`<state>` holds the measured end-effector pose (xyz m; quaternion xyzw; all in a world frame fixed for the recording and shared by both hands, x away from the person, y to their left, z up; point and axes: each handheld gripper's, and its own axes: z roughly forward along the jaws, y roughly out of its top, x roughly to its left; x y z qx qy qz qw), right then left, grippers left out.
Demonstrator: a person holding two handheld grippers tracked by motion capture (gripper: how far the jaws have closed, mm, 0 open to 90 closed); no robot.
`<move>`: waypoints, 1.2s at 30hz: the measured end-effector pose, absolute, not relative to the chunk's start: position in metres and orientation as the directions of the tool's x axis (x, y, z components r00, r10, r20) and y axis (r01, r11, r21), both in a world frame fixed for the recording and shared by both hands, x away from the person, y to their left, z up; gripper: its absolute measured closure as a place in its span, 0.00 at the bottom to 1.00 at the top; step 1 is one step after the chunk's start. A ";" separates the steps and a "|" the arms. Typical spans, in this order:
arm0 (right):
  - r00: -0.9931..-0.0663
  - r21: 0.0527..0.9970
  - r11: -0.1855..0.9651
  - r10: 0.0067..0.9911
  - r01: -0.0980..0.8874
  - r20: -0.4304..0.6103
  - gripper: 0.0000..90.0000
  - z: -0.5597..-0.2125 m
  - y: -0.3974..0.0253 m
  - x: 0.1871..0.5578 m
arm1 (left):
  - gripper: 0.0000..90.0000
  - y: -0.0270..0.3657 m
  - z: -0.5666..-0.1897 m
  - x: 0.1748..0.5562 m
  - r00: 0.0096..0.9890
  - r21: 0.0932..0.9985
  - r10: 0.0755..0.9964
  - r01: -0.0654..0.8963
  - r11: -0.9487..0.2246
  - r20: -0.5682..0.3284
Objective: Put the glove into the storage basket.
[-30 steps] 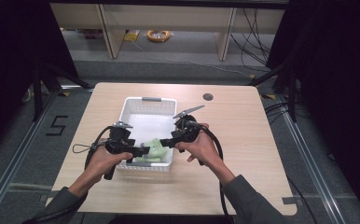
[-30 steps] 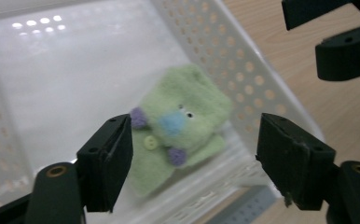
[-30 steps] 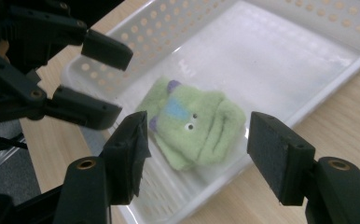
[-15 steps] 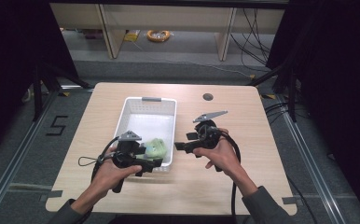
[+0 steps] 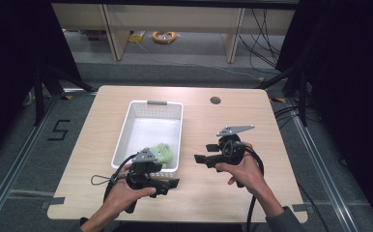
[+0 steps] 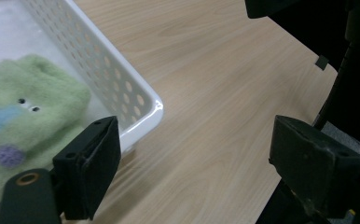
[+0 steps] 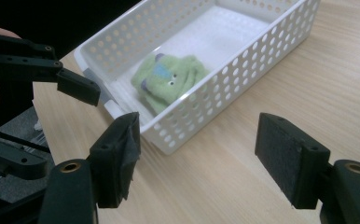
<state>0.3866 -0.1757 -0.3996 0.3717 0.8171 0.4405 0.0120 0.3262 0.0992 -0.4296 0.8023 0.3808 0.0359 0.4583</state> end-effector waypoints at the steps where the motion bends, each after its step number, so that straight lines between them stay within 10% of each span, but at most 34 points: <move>1: -0.714 0.722 0.326 0.622 0.610 0.322 0.35 -0.400 -0.177 0.383 | 0.18 0.098 -0.430 0.325 0.708 0.761 0.647 0.577 -0.297 -0.285; 36: -0.729 0.775 0.286 0.614 0.563 0.303 0.22 -0.448 -0.217 0.344 | 0.18 0.093 -0.470 0.297 0.730 0.774 0.611 0.565 -0.287 -0.306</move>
